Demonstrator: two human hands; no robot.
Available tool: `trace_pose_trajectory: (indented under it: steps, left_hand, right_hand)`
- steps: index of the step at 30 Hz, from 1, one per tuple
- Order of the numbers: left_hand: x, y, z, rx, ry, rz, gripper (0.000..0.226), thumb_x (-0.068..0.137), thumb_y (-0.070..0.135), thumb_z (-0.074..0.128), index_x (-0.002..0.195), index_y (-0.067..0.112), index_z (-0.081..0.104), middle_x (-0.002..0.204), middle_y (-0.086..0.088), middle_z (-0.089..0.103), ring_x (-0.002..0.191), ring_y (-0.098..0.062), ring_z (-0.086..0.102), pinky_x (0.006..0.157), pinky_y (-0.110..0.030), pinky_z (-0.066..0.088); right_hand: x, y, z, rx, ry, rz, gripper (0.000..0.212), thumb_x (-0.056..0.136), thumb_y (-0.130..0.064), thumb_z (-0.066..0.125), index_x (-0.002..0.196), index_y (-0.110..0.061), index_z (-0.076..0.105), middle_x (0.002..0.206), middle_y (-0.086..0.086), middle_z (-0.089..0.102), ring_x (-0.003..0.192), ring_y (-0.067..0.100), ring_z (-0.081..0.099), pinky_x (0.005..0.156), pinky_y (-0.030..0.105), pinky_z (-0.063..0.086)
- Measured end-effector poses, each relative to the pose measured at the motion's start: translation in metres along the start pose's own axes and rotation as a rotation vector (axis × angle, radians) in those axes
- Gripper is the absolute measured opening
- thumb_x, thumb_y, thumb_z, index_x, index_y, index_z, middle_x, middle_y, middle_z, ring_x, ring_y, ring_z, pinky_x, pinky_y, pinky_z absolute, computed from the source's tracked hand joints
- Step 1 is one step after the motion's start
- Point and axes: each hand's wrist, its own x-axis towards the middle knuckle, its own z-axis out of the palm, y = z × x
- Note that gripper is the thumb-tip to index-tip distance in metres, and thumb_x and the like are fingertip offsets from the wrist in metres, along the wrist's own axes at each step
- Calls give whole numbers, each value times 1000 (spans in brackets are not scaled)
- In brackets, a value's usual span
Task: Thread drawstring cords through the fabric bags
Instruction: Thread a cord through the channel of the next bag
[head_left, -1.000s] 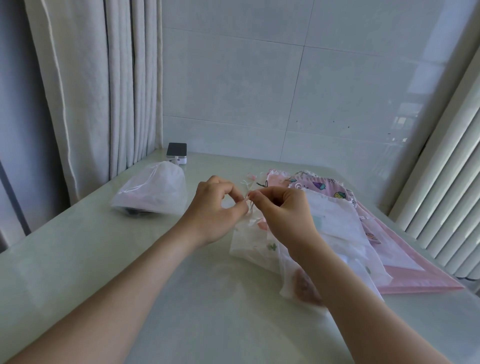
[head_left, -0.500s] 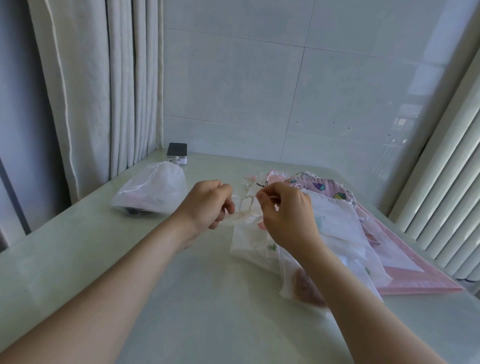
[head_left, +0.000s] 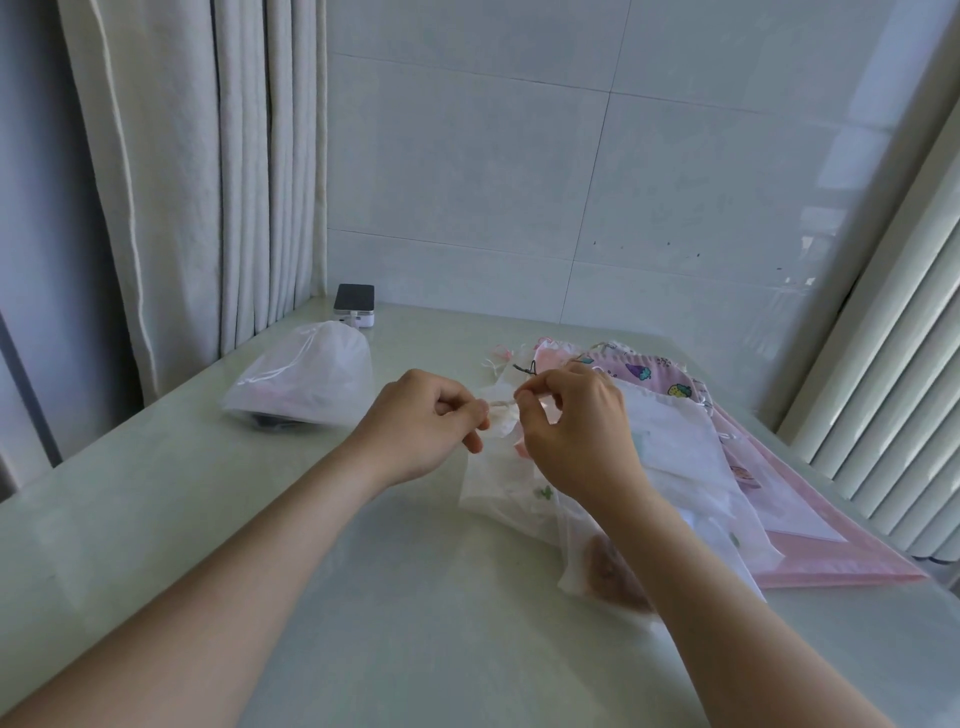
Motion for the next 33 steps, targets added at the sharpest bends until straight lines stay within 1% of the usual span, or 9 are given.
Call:
trace_pose_trajectory:
  steps: [7,9,12,14,18,22,26,29,33]
  left_hand:
    - [4,-5,3,53,141,18,21,98,31,65,84,27,80,69,24,71,68,-1,67,56,-8,39]
    - [7,-7,3,49,188,0,16,94,31,69,84,27,80,78,19,73,80,-1,67,63,-13,42]
    - [9,-9,1,50,192,-56,13,90,34,72,79,29,77,57,18,61,65,-6,58,59,-23,39]
    - [11,-13,-1,75,185,-66,12,87,39,72,77,33,77,64,20,65,72,-4,61,64,-24,43]
    - [10,-15,-1,116,170,-38,13,87,42,74,77,33,76,54,15,52,59,-8,51,61,-25,41]
    - [8,-13,1,115,164,-22,11,92,34,69,83,30,72,87,16,73,84,0,66,70,-24,48]
    - [8,-13,4,129,132,-20,10,98,28,60,89,25,62,91,14,76,68,-2,63,67,-29,48]
    - [10,-14,3,165,164,15,10,101,28,54,93,22,54,105,13,74,76,-11,64,73,-36,53]
    - [10,-11,3,120,267,87,14,104,29,56,95,19,52,107,8,69,69,-19,63,70,-39,53]
  right_hand:
    - [-3,-1,8,45,-71,50,15,95,-13,65,89,-15,78,77,-7,74,76,12,67,75,29,52]
    - [-5,-4,8,60,-81,60,15,94,-13,66,89,-16,80,78,-8,76,75,9,68,74,25,52]
    - [-5,-7,7,64,-89,66,16,91,-14,68,87,-18,82,78,-10,77,73,5,69,69,10,48]
    - [-5,-9,6,52,-94,58,17,89,-13,68,86,-18,83,78,-10,78,73,3,69,66,2,43]
    - [-6,-10,3,28,-109,55,18,88,-14,67,87,-19,84,73,-9,76,71,7,69,67,9,46]
    - [-6,-8,4,-1,-119,70,21,88,-11,63,89,-18,83,76,-8,76,72,10,67,67,17,48]
    - [-5,-8,5,18,-99,97,20,91,-8,59,93,-16,78,83,-6,75,78,13,65,69,24,44]
    - [-4,-9,6,23,-96,73,16,93,-10,57,95,-15,72,79,-2,72,80,18,65,75,34,51]
    - [-6,-9,4,-14,-115,48,8,95,-22,57,94,-21,66,66,-8,58,70,16,60,65,43,55]
